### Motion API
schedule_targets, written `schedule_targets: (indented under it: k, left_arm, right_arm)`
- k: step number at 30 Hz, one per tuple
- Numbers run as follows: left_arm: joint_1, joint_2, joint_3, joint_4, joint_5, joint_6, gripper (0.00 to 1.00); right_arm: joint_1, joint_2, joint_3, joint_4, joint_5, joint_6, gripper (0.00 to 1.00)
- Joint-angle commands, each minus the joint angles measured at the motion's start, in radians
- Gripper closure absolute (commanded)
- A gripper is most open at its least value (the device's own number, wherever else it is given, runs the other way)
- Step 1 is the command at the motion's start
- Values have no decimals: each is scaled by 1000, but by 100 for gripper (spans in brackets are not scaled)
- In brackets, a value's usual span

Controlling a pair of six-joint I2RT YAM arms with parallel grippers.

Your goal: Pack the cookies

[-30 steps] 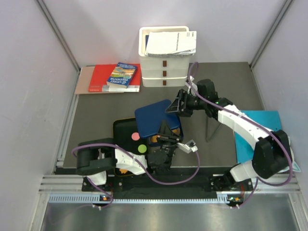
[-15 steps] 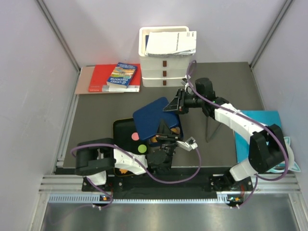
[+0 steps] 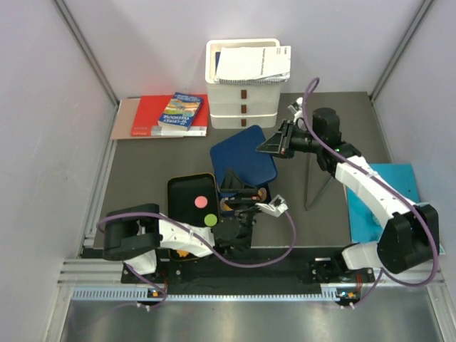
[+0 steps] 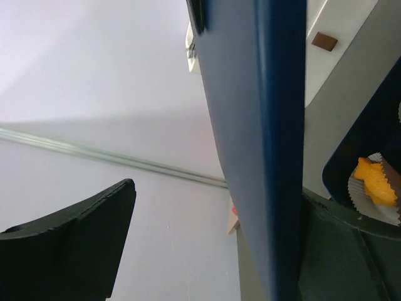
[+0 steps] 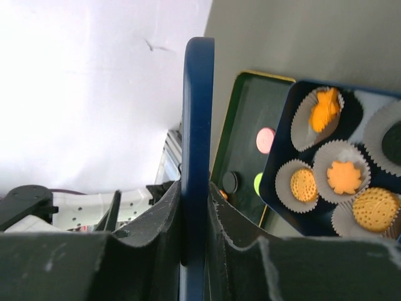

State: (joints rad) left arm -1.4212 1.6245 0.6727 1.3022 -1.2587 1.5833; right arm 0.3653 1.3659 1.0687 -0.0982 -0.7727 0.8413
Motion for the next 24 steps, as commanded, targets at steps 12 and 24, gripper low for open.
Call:
schedule_targets:
  k: [12, 24]
  left_arm:
    - [76, -297, -134, 183, -237, -368, 1]
    - [194, -571, 53, -1247, -168, -1547, 1]
  right_arm:
    - [-66, -185, 82, -60, 200, -84, 100]
    - [-77, -186, 135, -78, 204, -82, 100]
